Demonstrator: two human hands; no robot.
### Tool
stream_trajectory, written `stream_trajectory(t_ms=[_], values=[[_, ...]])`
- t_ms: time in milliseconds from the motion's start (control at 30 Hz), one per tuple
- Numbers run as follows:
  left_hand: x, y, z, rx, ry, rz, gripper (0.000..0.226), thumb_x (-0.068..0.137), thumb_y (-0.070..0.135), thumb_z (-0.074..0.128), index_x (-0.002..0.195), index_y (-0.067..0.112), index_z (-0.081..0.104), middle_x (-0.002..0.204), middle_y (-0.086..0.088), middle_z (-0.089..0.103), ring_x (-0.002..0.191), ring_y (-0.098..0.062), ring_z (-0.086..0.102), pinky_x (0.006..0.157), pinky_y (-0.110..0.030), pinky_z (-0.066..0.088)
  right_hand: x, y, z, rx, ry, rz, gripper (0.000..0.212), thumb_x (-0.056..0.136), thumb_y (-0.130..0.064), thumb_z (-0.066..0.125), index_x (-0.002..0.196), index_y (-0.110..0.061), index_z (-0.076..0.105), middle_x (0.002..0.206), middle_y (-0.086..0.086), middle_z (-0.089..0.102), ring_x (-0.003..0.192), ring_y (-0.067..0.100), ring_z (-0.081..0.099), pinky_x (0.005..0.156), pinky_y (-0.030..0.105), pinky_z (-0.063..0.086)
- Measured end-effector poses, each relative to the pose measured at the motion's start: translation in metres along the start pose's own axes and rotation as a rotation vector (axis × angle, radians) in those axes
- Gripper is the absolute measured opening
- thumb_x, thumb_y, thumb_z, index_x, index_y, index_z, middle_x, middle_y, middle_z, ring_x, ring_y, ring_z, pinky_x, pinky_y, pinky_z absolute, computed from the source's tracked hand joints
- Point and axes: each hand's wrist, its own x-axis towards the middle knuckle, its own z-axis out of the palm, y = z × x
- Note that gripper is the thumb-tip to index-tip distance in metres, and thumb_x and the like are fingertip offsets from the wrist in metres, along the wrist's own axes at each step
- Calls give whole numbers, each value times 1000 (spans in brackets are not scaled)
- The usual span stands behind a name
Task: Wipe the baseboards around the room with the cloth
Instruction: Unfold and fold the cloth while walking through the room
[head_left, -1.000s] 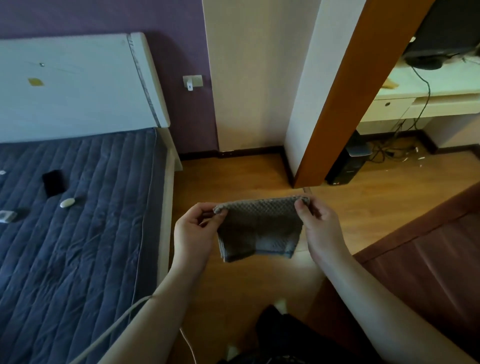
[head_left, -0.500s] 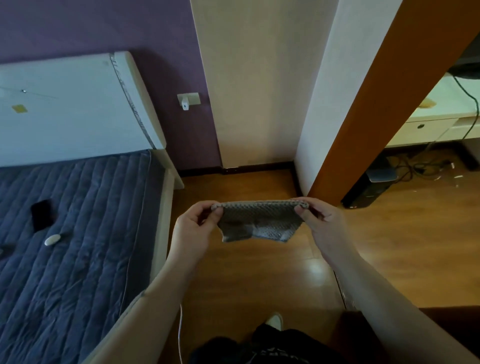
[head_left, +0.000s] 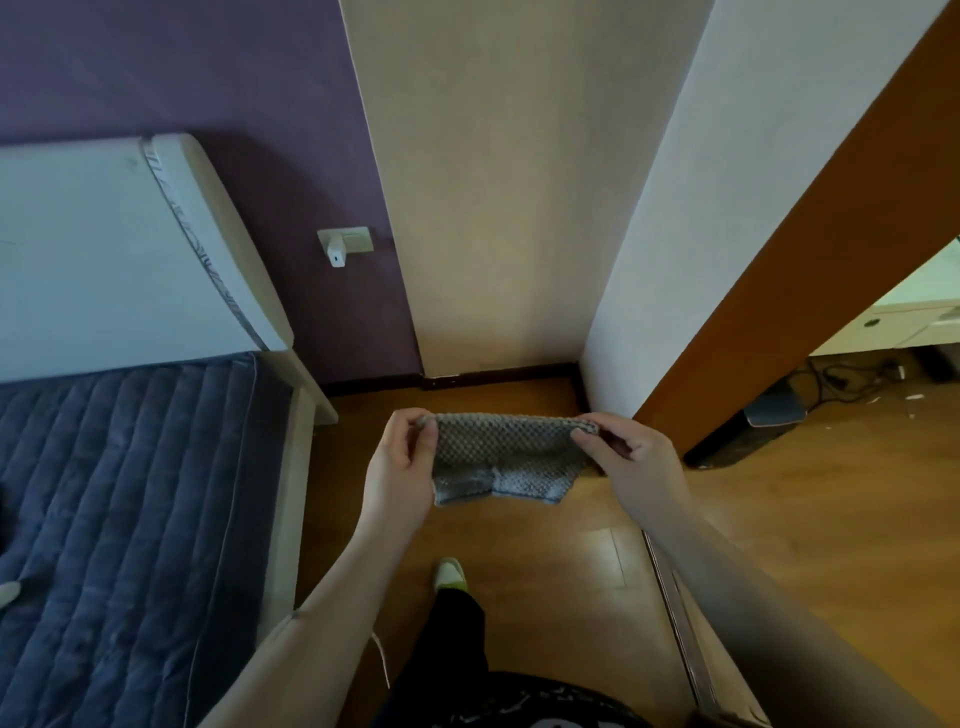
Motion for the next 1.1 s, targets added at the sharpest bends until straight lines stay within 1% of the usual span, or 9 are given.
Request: stream_trajectory(t_ms=[133,200,267,367,567,700,800,900,1100], values=[[72,1,20,14,-100,-22,12,103,36,45,99,45,52,98,15,61,88,9,57,68,-21,47,63,4,2,-90,-7,63,14,88,-47,51,96,-57,57,96,-46,59,98,-20,53,71,-3,41],[106,5,27,30,-168,-8,13,103,32,45,100,44,51,99,15,61,90,9,57,69,-17,47,87,6,2,-115,15,75,13,88,-49,48,95,-57,55,96,-47,58,98,-20,53,70,-2,41],[139,8,37,41,-220,12,17,103,29,46,99,45,52,97,15,62,90,8,58,66,-12,48,109,12,-2,-112,28,103,13,92,-44,51,97,-56,55,97,-43,60,98,-17,56,71,1,44],[177,18,55,49,-257,27,25,103,30,48,96,53,53,97,25,61,92,7,58,67,-8,47,138,23,-13,-110,62,153,28,97,-27,57,97,-55,56,95,-39,63,94,-14,59,70,4,47],[249,19,103,168,-271,-32,25,102,38,48,94,61,51,97,33,60,90,10,58,68,-15,45,207,61,-30,-19,110,197,24,93,-21,66,91,-45,66,91,-28,68,86,-6,63,69,6,47],[288,7,134,275,-250,-72,15,99,40,53,96,55,56,96,35,60,85,11,58,59,-13,42,256,109,-35,3,86,265,13,92,-21,67,101,-30,71,95,-17,67,86,-7,61,69,5,46],[313,-11,153,264,-232,-97,18,96,36,59,99,54,59,96,30,64,89,12,58,56,-8,45,293,140,-36,3,64,303,19,91,-21,67,98,-39,66,97,-17,65,87,-10,59,70,4,45],[337,-38,174,221,-247,-137,18,96,32,62,109,44,64,96,23,67,83,5,62,56,-9,48,325,170,-29,-44,51,329,19,92,-22,66,99,-40,64,96,-21,62,88,-12,57,70,3,44],[394,-127,225,210,-273,-228,18,95,28,63,109,40,64,94,26,67,88,16,58,57,-1,44,361,257,17,-31,130,481,29,93,-26,64,91,-54,54,94,-28,60,89,-19,56,68,1,45]])
